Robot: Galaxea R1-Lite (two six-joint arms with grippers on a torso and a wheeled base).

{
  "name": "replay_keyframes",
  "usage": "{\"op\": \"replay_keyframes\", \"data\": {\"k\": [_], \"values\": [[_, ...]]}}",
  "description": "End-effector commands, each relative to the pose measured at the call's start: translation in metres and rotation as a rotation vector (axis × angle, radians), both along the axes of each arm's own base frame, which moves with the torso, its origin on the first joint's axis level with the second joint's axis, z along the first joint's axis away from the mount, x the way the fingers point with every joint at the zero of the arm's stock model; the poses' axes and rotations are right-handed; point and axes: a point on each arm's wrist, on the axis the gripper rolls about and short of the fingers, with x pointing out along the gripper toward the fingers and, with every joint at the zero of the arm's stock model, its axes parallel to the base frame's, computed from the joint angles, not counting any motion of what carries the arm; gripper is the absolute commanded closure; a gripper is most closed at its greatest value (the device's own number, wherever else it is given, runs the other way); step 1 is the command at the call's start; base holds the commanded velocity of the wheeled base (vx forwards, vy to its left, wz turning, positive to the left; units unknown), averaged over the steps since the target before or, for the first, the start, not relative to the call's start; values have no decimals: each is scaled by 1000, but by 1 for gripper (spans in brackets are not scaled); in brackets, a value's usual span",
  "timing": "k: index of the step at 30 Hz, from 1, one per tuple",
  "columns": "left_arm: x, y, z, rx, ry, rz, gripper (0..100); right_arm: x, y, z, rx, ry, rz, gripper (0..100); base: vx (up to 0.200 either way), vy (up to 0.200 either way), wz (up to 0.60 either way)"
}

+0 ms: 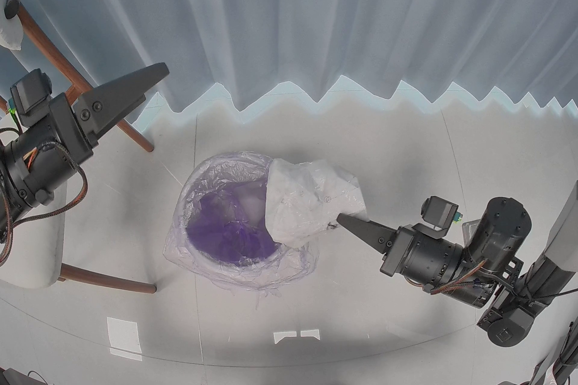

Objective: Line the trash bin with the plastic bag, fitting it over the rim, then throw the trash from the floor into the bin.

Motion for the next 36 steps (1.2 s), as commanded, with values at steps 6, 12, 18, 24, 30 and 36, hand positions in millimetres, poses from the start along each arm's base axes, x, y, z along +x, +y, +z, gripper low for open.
{"op": "replay_keyframes", "data": {"k": [6, 12, 18, 24, 30, 36], "values": [[-9, -13, -2, 2, 2, -79, 0, 28, 30, -46, -62, 68, -67, 100, 0, 200, 0], [-22, -29, -11, 40, -9, -181, 0, 34, 43, -52, -53, 67, -130, 100, 0, 167, 0], [-31, -36, -19, 85, -62, -225, 0, 43, 47, -63, -62, 78, -161, 100, 0, 0, 0], [-34, -39, -23, 95, -53, -251, 0, 50, 49, -72, -59, 94, -198, 100, 0, 0, 0], [-34, -40, -24, 98, -52, -250, 0, 60, 46, -85, -79, 111, -221, 100, 0, 0, 0], [-35, -40, -24, 100, -54, -254, 0, 63, 48, -98, -102, 127, -249, 100, 0, 0, 0]]}}
